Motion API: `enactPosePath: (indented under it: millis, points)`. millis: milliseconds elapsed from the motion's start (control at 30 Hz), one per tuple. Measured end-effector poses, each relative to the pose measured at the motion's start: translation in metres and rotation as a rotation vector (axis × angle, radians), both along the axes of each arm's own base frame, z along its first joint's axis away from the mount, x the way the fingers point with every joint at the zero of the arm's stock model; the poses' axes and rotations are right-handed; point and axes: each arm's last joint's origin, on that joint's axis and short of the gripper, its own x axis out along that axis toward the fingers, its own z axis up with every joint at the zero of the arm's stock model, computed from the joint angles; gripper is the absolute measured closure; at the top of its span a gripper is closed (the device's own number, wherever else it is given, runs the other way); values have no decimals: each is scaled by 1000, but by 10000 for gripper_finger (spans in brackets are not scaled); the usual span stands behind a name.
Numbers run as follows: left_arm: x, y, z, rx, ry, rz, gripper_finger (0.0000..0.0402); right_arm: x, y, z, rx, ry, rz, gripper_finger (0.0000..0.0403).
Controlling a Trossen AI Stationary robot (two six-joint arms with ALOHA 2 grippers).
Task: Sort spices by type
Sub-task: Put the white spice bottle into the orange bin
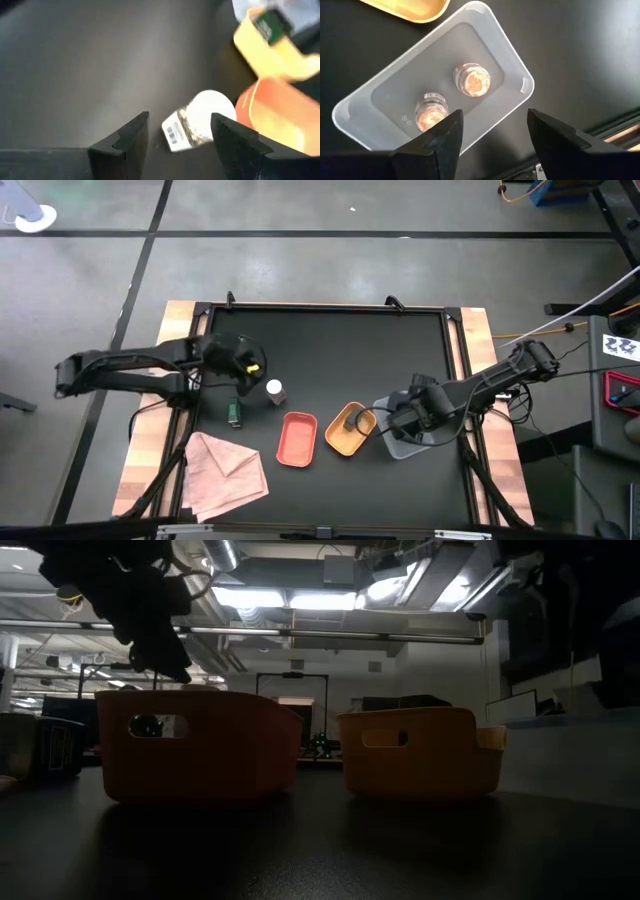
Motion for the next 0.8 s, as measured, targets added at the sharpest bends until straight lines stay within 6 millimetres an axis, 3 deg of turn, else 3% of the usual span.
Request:
enactPosePath:
  millis: [367, 633, 800]
  points:
    - [18, -23, -10, 104, 104, -275, 205, -2, -1, 5, 11, -44, -7, 182]
    - [20, -25, -10, 64, 96, -241, 205, -1, -1, 5, 12, -46, -9, 182]
    - [20, -23, -10, 61, 103, -130, 205, -1, -1, 5, 13, -46, -9, 182]
